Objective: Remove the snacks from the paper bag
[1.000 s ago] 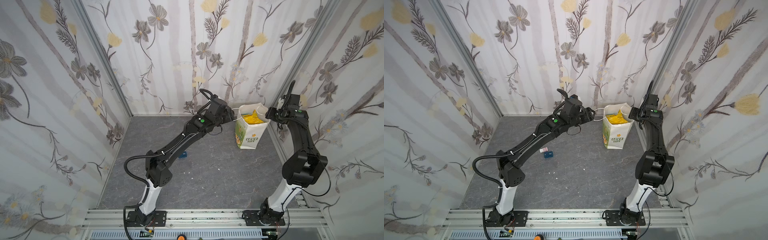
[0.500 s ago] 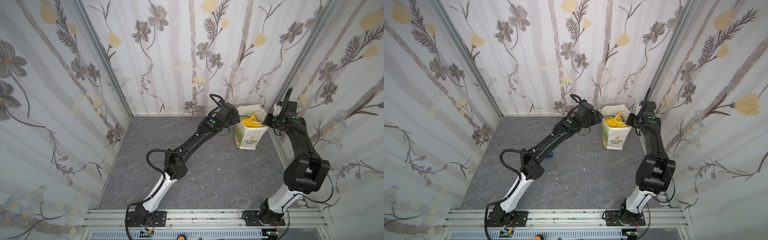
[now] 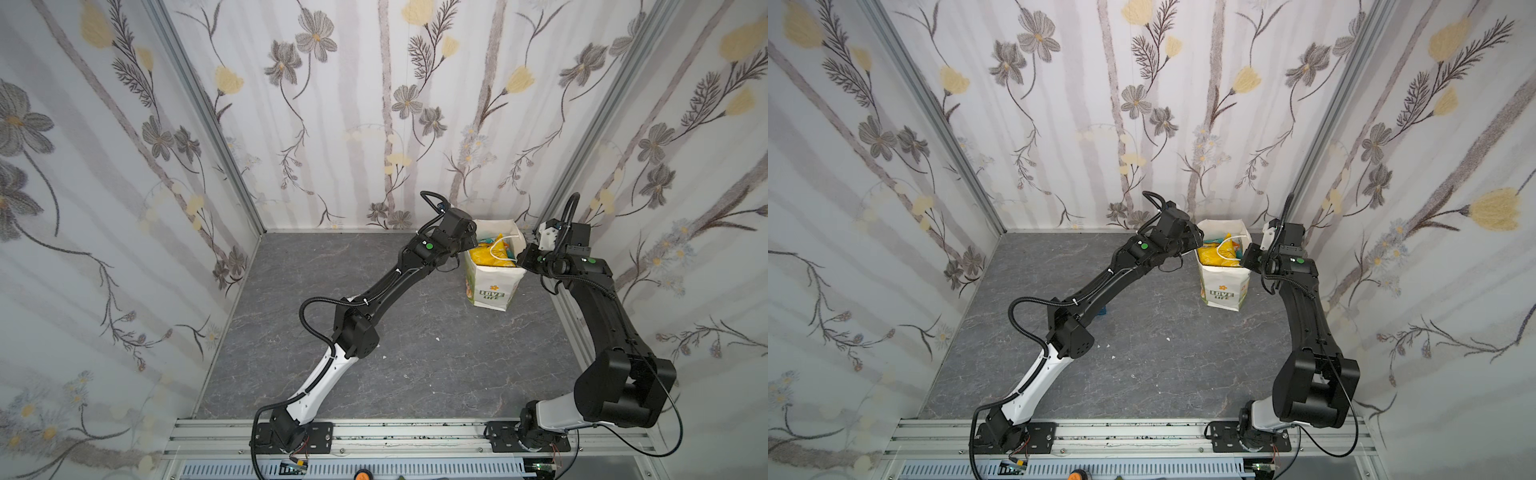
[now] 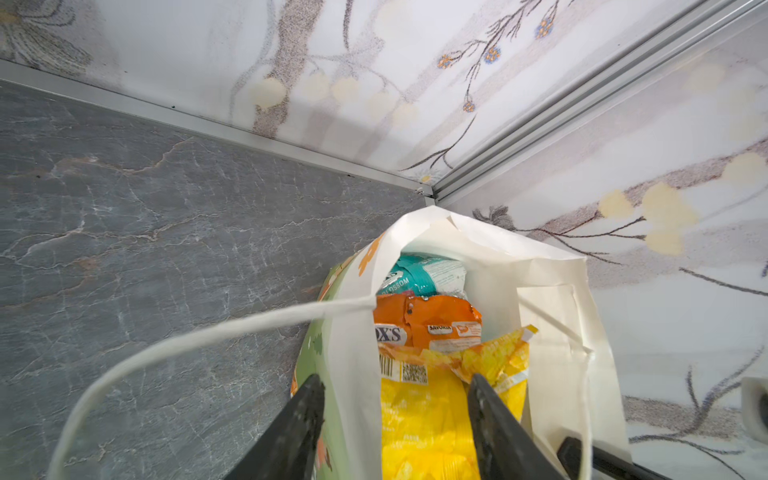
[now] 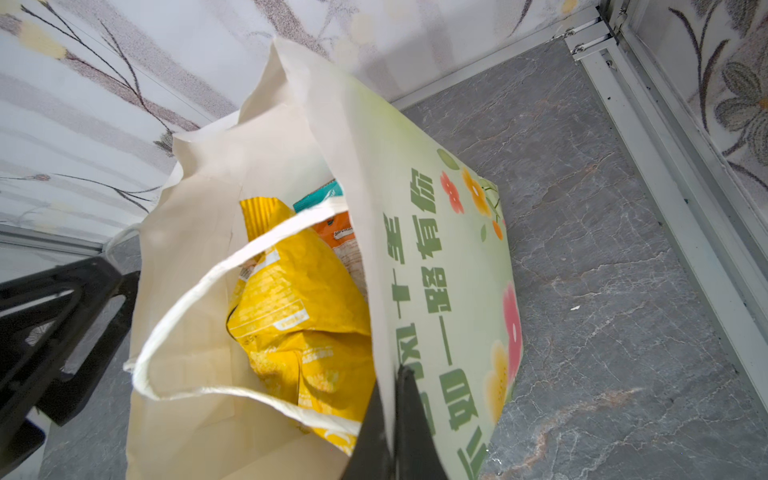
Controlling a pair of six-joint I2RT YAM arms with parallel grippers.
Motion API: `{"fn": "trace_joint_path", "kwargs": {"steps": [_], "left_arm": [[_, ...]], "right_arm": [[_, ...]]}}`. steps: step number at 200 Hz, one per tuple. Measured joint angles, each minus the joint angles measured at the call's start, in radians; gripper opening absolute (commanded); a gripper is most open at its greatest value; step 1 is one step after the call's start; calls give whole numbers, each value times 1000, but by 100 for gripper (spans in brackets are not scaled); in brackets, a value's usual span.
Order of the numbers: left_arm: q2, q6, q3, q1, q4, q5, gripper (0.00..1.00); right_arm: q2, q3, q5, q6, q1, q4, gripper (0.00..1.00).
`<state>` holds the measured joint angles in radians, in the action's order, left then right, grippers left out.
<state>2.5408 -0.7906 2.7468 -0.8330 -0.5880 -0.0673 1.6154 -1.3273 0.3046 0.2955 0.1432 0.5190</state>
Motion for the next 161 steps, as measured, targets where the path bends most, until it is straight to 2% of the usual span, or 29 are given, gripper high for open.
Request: {"fn": "trace_joint_path", "kwargs": {"steps": [48, 79, 123, 161], "left_arm": [[28, 5, 2, 7, -51, 1, 26], [31, 4, 2, 10, -71, 19, 0], [-12, 9, -9, 13, -143, 30, 0], [-181, 54, -167, 14, -224, 26, 0]], "right_arm": [[-5, 8, -12, 3, -12, -21, 0], [-5, 8, -17, 10, -17, -22, 0], [-24, 13, -22, 39, -56, -20, 0], [-91, 60, -2, 121, -132, 0, 0]]}}
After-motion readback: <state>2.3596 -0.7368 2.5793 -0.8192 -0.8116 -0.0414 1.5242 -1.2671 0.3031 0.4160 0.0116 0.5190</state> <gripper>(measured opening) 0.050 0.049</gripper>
